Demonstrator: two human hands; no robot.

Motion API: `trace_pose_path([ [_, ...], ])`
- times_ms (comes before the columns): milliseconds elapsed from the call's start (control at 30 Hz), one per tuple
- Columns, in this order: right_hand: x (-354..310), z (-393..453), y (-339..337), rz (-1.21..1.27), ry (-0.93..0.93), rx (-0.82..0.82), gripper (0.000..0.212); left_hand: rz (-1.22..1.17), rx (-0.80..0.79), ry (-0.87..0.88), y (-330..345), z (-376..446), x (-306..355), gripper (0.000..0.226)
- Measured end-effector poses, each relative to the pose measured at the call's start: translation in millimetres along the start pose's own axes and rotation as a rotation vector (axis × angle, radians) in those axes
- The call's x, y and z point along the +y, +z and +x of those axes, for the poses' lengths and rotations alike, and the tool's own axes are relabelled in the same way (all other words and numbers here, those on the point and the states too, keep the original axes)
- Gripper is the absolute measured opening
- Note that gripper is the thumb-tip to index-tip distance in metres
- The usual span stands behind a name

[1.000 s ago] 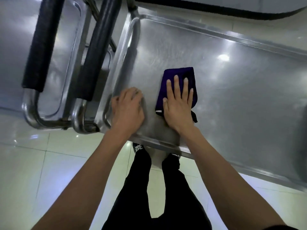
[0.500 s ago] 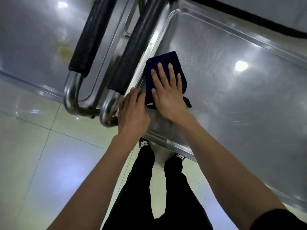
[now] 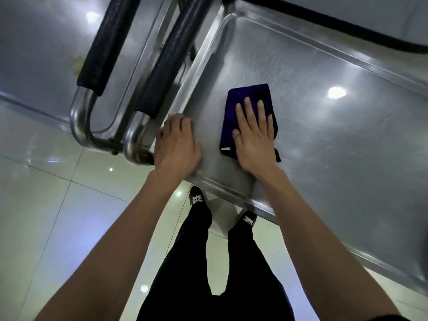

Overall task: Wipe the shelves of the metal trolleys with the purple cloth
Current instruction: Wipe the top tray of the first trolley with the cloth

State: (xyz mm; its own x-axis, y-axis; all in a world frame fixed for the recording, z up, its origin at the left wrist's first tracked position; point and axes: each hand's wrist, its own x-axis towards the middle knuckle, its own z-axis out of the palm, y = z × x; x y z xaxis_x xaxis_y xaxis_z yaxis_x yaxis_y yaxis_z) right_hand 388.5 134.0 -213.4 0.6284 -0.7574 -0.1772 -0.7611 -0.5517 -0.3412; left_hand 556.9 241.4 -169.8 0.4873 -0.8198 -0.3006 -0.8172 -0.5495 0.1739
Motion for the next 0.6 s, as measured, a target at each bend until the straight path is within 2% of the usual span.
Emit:
trace_pose_path([
  [100, 44.0, -35.5, -8.0, 0.001, 0.057, -0.005, 0.062, 0.135, 0.001, 0.030, 5.1, -8.0, 31.3, 0.048],
  [233, 93.6, -81.7, -19.6, 0.005, 0.118, 0.006, 0.062, 0.133, 0.021, 0.289, 22.1, -29.1, 114.1, 0.043],
  [300, 115.5, -100.7, -23.9, 0.019, 0.148, 0.010, 0.062, 0.146, 0.006, 0.362, 30.7, -39.1, 157.0, 0.042],
  [400, 149.0, -130.0, -30.7, 0.042, 0.211, 0.041, 0.062, 0.188, -0.021, 0.343, 40.9, -47.8, 193.9, 0.042],
  [600, 206.8, -188.3, -41.1, 0.046, 0.334, 0.081, 0.060, 0.286, -0.014, 0.331, 46.0, -49.2, 209.8, 0.046],
])
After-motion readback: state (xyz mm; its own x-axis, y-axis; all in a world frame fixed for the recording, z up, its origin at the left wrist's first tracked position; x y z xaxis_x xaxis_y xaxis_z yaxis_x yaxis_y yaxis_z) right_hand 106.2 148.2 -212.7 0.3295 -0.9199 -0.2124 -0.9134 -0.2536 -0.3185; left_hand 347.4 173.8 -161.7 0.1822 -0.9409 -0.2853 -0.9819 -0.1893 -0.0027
